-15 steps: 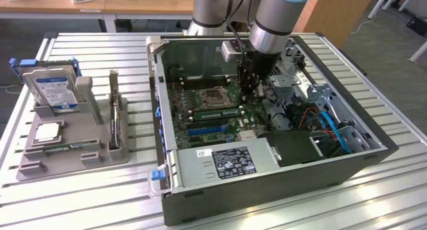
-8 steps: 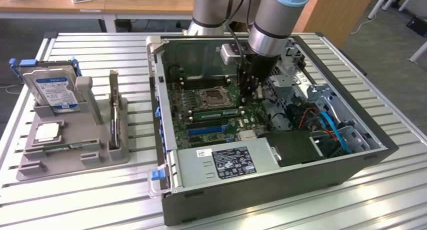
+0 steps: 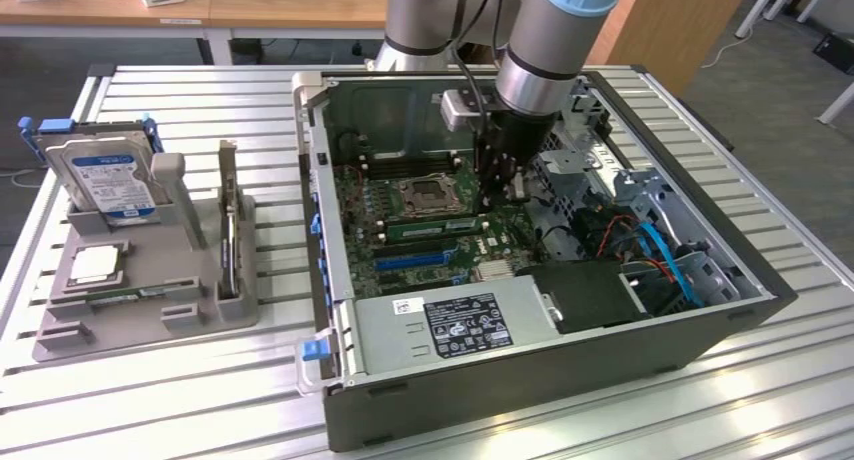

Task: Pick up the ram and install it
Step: 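Press down the ram until it locks into place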

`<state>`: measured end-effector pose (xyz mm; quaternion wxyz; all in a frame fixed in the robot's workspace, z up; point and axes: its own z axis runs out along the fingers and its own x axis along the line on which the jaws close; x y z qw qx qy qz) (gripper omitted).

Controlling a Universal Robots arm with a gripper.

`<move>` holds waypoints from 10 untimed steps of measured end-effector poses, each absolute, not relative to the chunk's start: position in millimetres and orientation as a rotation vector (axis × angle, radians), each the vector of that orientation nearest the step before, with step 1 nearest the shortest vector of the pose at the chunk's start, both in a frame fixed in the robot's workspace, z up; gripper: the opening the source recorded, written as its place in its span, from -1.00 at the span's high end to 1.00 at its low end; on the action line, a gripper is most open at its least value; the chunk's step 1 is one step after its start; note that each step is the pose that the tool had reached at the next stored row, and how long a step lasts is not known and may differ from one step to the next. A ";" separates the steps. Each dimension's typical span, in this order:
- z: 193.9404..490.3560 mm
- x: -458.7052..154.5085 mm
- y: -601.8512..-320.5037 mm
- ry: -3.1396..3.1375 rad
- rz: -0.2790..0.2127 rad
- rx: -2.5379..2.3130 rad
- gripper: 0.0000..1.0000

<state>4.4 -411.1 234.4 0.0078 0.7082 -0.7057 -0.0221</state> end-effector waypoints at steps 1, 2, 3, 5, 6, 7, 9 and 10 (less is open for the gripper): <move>233.8 4.4 -411.1 -2.206 -0.069 2.214 0.79; 233.3 4.4 -411.2 -2.206 -0.069 2.214 0.79; 233.3 4.4 -411.2 -2.206 -0.069 2.214 0.79; 233.3 4.4 -411.2 -2.206 -0.069 2.213 0.79; 233.3 4.4 -411.2 -2.206 -0.069 2.213 0.79; 233.2 4.4 -411.1 -2.206 -0.069 2.214 0.79; 231.6 4.4 -410.8 -2.206 -0.069 2.214 0.79; 228.7 4.4 -410.8 -2.206 -0.069 2.214 0.79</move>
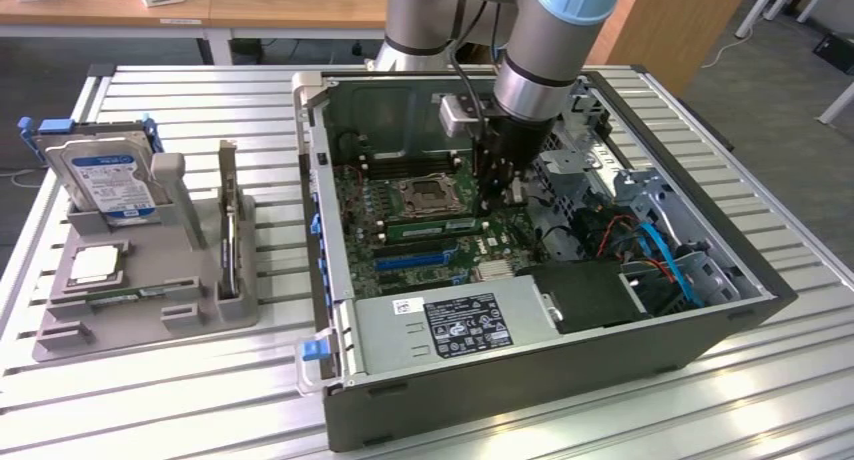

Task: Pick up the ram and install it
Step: 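Press down the ram until it locks into place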

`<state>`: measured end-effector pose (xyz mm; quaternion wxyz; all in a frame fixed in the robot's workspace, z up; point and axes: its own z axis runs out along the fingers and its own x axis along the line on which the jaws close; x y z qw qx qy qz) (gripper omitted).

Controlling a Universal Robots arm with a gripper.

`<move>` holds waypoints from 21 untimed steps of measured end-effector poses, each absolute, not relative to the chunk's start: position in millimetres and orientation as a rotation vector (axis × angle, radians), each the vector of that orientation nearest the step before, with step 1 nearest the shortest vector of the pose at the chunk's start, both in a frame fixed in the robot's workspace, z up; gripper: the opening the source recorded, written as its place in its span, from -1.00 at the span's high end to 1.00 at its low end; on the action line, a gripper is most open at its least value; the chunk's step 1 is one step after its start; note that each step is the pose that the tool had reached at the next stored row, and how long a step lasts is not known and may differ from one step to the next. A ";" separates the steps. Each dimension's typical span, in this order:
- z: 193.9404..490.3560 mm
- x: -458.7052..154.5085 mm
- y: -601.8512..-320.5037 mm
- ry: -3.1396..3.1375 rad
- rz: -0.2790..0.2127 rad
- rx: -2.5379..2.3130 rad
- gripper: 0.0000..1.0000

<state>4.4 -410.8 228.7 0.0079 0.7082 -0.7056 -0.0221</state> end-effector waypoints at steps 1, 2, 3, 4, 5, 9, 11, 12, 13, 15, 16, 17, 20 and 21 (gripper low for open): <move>227.4 4.4 -410.8 -2.206 -0.069 2.214 0.79; 227.4 4.4 -410.8 -2.206 -0.069 2.214 0.79; 227.4 4.4 -410.8 -2.206 -0.069 2.214 0.79; 227.4 4.4 -410.8 -2.206 -0.069 2.214 0.79; 227.4 4.4 -410.8 -2.206 -0.069 2.214 0.79; 226.1 4.4 -410.7 -2.206 -0.069 2.214 0.79; 226.1 4.4 -410.8 -2.206 -0.069 2.214 0.79; 226.1 4.4 -410.8 -2.206 -0.069 2.214 0.79; 225.9 4.4 -410.8 -2.206 -0.069 2.214 0.79; 224.7 4.4 -410.7 -2.206 -0.069 2.214 0.79; 224.5 4.4 -410.8 -2.206 -0.069 2.213 0.79; 224.4 4.4 -410.8 -2.205 -0.069 2.213 0.79; 224.2 4.4 -410.8 -2.206 -0.069 2.214 0.79; 224.2 4.4 -410.8 -2.206 -0.069 2.214 0.79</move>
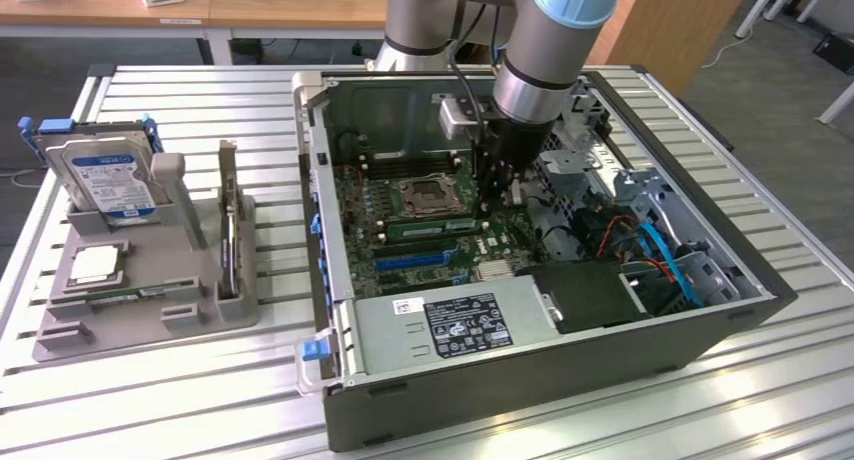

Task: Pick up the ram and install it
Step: 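Press down the ram until it locks into place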

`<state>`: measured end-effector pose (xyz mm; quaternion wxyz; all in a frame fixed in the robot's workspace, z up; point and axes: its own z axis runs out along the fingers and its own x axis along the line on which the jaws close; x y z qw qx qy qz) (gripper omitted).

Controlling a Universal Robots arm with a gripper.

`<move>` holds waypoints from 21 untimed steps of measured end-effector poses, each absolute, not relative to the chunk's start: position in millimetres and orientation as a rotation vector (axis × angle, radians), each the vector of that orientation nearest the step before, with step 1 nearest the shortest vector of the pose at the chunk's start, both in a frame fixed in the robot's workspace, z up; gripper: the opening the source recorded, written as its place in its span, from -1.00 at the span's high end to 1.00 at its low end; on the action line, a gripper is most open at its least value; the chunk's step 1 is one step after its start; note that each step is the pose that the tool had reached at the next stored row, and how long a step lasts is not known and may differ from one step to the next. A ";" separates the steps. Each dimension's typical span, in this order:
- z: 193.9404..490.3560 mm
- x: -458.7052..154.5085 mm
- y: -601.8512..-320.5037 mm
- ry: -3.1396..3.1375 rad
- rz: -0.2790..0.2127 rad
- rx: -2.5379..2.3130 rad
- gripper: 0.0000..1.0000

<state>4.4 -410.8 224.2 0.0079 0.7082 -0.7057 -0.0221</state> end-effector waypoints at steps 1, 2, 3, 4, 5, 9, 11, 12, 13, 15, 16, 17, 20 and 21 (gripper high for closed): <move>223.9 4.4 -410.7 -2.206 -0.069 2.214 0.79; 223.4 4.4 -410.7 -2.206 -0.069 2.214 0.79; 223.1 4.4 -410.8 -2.206 -0.069 2.214 0.79; 223.1 4.4 -410.8 -2.206 -0.069 2.213 0.79; 223.1 4.4 -410.8 -2.206 -0.069 2.213 0.79; 222.9 4.4 -410.8 -2.206 -0.069 2.213 0.79; 222.5 4.4 -410.8 -2.206 -0.069 2.213 0.79; 222.5 4.4 -410.8 -2.206 -0.069 2.213 0.79; 222.5 4.4 -410.8 -2.206 -0.069 2.213 0.79; 222.4 4.4 -410.8 -2.206 -0.069 2.214 0.79; 223.0 4.4 -410.7 -2.206 -0.070 2.214 0.79; 223.8 4.4 -410.5 -2.207 -0.070 2.214 0.79; 228.9 4.4 -410.7 -2.206 -0.069 2.214 0.79; 231.1 4.4 -410.8 -2.206 -0.069 2.213 0.79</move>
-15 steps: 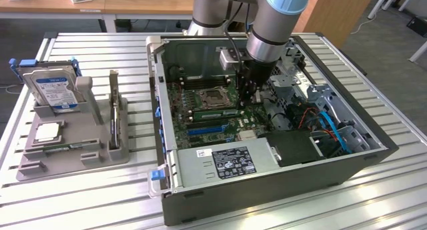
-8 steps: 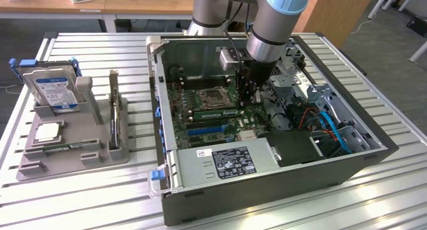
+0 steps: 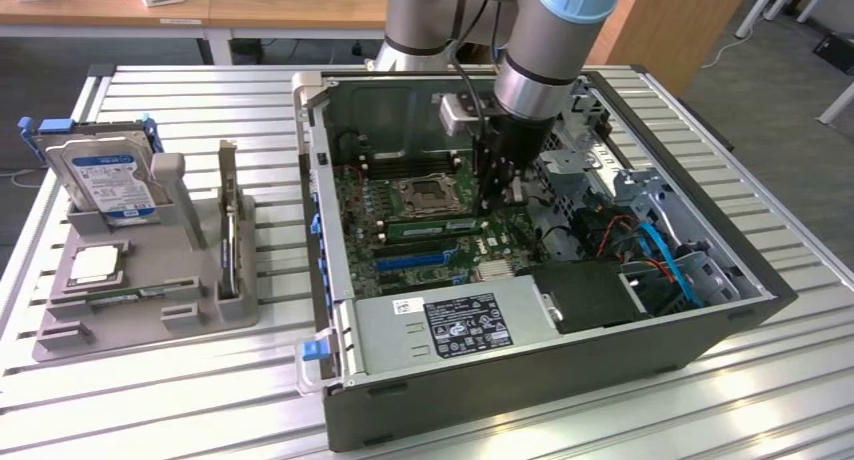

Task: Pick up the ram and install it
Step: 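Press down the ram until it locks into place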

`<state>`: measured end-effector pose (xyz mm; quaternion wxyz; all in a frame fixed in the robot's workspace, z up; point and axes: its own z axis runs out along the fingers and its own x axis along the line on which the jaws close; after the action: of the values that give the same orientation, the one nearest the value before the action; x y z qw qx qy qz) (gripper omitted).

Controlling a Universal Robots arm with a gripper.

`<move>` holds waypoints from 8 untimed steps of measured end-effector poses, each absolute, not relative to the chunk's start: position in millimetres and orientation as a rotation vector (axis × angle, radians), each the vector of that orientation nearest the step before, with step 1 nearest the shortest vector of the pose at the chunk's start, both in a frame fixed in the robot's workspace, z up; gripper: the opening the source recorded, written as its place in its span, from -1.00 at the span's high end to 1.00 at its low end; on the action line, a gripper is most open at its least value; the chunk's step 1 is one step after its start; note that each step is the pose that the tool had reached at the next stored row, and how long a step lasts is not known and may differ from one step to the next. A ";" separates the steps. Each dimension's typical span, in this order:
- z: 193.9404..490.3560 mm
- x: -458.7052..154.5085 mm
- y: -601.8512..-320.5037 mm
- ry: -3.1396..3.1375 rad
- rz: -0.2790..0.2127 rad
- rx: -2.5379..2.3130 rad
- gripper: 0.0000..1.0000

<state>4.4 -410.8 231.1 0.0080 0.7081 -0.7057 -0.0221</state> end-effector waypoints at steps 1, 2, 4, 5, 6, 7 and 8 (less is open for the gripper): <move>232.9 4.4 -410.8 -2.206 -0.069 2.214 0.79; 234.6 4.5 -410.8 -2.206 -0.069 2.214 0.79; 237.4 4.5 -410.8 -2.206 -0.069 2.214 0.79; 238.4 4.5 -410.8 -2.206 -0.069 2.214 0.79; 239.2 4.5 -410.7 -2.206 -0.069 2.214 0.79; 239.9 4.5 -410.7 -2.206 -0.069 2.214 0.79; 240.4 4.5 -410.8 -2.206 -0.069 2.214 0.79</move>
<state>4.5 -410.8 240.4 0.0079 0.7081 -0.7057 -0.0221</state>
